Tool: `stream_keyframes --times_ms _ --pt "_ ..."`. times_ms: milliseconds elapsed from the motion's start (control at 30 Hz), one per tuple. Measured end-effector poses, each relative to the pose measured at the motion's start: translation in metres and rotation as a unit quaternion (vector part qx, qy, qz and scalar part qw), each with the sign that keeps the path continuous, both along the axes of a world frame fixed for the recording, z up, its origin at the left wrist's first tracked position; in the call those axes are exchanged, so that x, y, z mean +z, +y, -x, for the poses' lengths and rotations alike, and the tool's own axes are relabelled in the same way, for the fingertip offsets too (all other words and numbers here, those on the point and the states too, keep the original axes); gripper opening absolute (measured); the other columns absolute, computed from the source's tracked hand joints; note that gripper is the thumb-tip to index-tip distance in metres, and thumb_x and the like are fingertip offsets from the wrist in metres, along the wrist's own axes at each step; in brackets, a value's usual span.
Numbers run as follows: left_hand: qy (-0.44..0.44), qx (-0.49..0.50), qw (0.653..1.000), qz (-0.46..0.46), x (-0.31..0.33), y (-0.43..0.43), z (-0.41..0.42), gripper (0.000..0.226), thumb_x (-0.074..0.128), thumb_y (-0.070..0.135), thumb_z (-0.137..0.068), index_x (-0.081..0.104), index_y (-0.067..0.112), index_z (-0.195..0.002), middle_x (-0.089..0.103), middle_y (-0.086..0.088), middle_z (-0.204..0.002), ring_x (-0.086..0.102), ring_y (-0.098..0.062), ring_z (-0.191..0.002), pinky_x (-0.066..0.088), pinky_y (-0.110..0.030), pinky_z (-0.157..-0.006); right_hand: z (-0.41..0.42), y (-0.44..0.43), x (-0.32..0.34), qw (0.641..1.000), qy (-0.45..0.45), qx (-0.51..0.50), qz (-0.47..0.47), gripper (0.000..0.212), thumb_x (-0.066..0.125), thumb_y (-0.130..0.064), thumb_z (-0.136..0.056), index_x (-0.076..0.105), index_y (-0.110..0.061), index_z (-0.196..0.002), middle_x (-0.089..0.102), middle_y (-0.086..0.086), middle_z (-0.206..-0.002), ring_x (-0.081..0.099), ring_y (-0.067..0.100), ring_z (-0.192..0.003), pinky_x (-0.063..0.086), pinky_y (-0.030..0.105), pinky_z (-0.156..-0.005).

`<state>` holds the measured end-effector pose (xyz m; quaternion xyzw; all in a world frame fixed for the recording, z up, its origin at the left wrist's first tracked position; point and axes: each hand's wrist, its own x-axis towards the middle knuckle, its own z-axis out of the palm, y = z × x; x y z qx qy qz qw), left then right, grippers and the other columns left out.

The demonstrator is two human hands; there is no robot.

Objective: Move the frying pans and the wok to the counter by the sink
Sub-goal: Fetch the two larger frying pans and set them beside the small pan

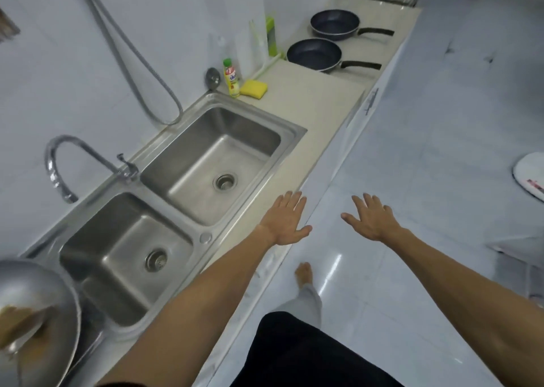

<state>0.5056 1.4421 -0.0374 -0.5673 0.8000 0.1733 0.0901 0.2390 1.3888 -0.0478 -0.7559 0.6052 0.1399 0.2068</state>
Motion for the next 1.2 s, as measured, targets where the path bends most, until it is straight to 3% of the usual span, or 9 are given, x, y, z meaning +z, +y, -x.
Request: stream_keyframes --times_ms 267,667,1000,1200 --pt "-0.007 -0.006 1.000 0.003 0.015 -0.197 0.034 0.085 0.035 0.057 -0.102 0.008 0.002 -0.162 0.007 -0.019 -0.171 0.003 -0.037 -0.157 0.004 -0.048 -0.127 0.031 -0.162 0.015 0.997 -0.032 -0.063 0.007 0.080 0.033 -0.064 -0.102 0.020 -0.014 -0.162 0.017 0.018 -0.170 0.018 0.035 -0.154 0.022 0.055 -0.120" --pt "-0.028 -0.030 0.999 -0.002 -0.006 -0.394 0.122 0.085 0.036 0.057 -0.102 0.011 0.001 -0.161 0.011 -0.020 -0.170 0.007 -0.038 -0.157 0.008 -0.050 -0.126 0.125 -0.338 -0.012 0.995 0.000 -0.093 -0.019 0.080 0.033 -0.063 -0.102 0.016 -0.014 -0.163 0.013 0.019 -0.171 0.015 0.039 -0.155 0.022 0.057 -0.121" --pt "0.008 0.088 0.996 -0.005 -0.013 -0.579 0.233 0.087 0.035 0.061 -0.101 0.013 0.002 -0.161 0.013 -0.019 -0.170 0.009 -0.037 -0.156 0.009 -0.050 -0.126 0.237 -0.577 -0.002 1.000 0.021 -0.014 -0.003 0.081 0.035 -0.064 -0.101 0.016 -0.014 -0.163 0.013 0.018 -0.171 0.016 0.038 -0.155 0.023 0.055 -0.120" --pt "0.070 0.203 0.977 -0.009 -0.015 -0.658 0.287 0.090 0.038 0.065 -0.098 0.018 0.003 -0.159 0.019 -0.019 -0.168 0.017 -0.038 -0.154 0.016 -0.050 -0.124 0.286 -0.688 -0.005 0.998 0.048 0.041 -0.009 0.081 0.037 -0.063 -0.101 0.017 -0.013 -0.162 0.015 0.020 -0.170 0.017 0.038 -0.154 0.024 0.055 -0.119"
